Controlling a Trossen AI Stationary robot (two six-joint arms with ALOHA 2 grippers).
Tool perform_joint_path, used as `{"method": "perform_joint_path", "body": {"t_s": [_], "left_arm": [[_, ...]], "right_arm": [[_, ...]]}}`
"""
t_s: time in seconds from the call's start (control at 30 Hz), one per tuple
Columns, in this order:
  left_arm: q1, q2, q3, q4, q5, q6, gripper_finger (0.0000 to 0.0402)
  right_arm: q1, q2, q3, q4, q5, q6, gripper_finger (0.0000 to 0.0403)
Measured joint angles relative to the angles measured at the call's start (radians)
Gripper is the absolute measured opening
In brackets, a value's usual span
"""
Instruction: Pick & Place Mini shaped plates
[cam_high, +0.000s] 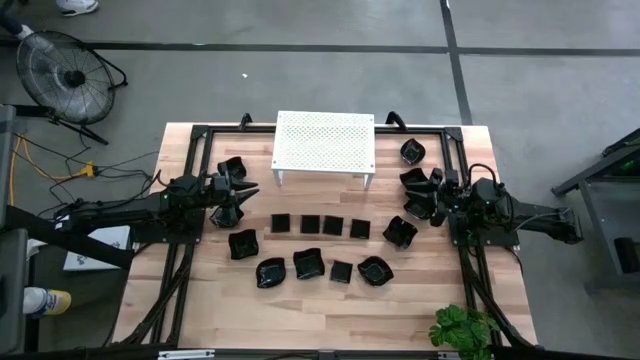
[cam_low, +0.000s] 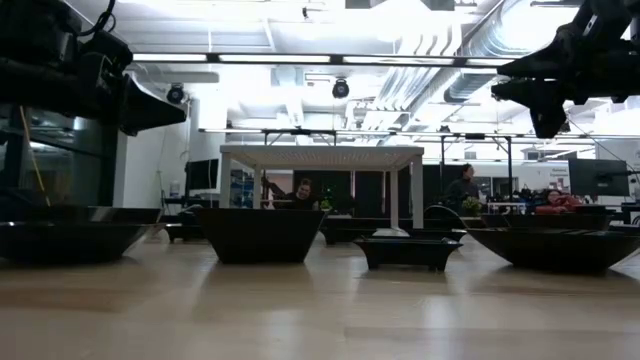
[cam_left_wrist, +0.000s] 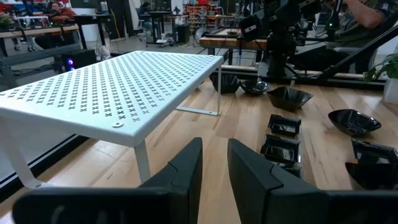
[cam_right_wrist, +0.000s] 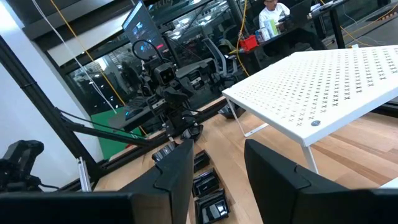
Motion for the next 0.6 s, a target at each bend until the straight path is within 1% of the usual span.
{"method": "perform_joint_path", "body": {"t_s": [0.6], "left_arm": [[0.000,0.000,0.000,0.000,0.000,0.000,0.0073]], "right_arm": [[0.000,0.000,0.000,0.000,0.000,0.000,0.0138]]}}
